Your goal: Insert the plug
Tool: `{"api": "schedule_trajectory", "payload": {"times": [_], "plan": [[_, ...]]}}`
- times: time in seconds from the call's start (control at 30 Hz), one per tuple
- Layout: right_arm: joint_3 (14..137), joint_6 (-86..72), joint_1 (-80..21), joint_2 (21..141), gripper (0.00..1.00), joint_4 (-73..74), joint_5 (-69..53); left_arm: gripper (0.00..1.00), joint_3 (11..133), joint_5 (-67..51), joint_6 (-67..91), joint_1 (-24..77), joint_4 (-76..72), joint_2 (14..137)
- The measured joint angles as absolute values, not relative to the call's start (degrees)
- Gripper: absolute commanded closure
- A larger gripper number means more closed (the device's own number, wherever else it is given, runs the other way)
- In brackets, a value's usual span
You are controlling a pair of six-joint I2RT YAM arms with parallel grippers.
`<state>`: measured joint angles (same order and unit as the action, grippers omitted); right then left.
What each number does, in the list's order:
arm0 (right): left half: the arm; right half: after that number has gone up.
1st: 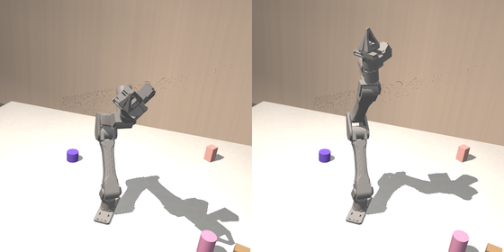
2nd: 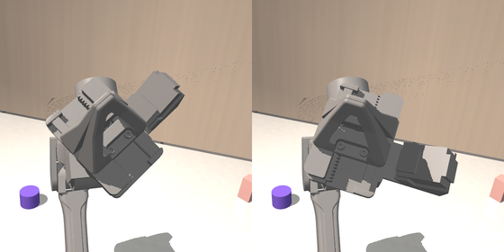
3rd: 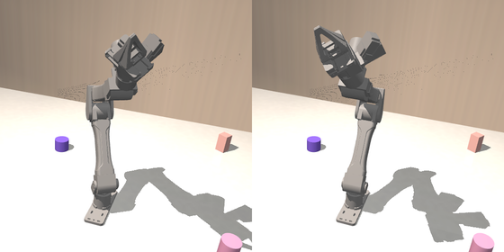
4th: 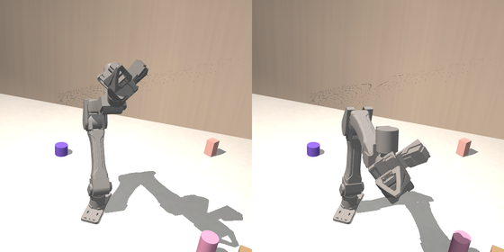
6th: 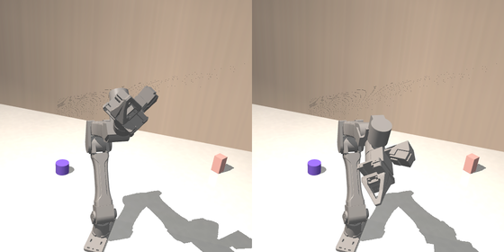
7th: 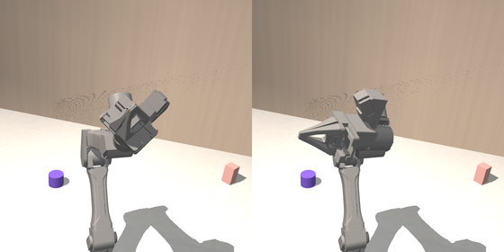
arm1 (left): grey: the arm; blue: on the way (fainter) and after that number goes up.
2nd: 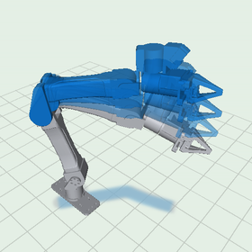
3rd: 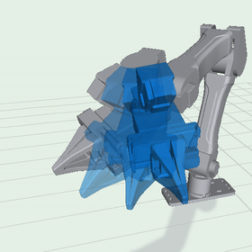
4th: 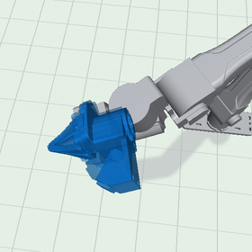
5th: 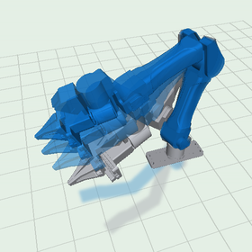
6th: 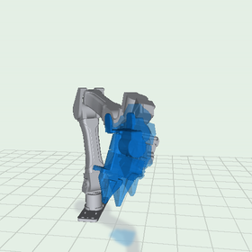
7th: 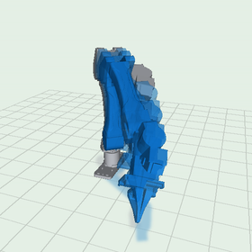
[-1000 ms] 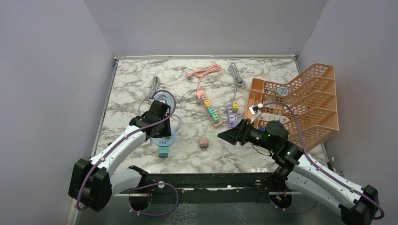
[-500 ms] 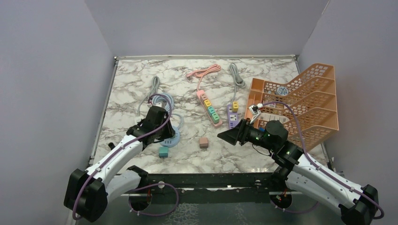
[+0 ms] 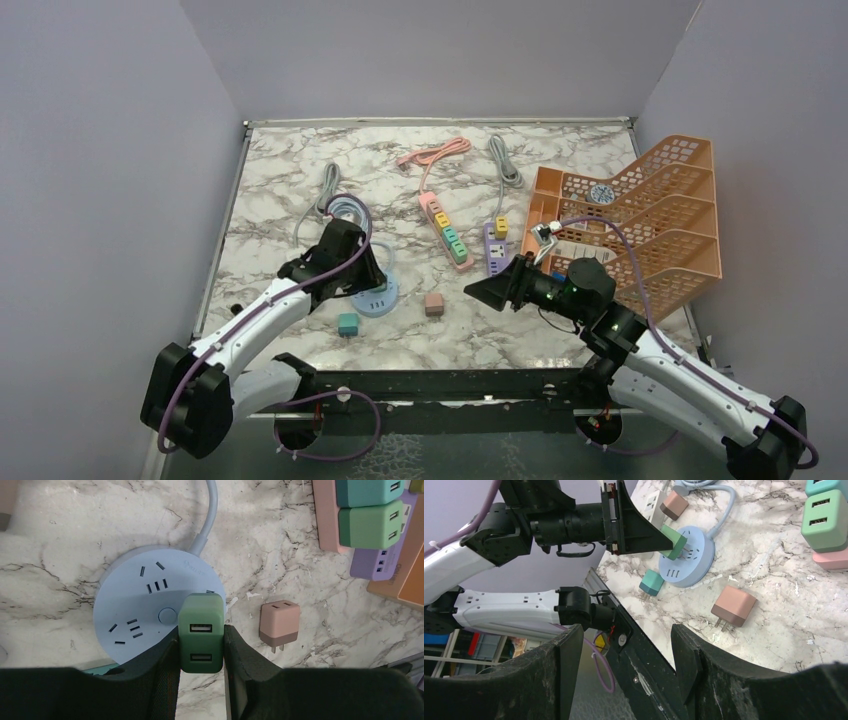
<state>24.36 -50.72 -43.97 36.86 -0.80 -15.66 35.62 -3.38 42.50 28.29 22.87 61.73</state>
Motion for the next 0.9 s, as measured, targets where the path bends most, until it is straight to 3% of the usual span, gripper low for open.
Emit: {"api": "schedule_trajectory", "payload": {"times": [0.9], "plan": [[23.81,-50.72,-43.97,36.73,0.36,-0.4,-15.38,1.0,42.68,15.42,47.37,39.9,31.88,65.54]]}}
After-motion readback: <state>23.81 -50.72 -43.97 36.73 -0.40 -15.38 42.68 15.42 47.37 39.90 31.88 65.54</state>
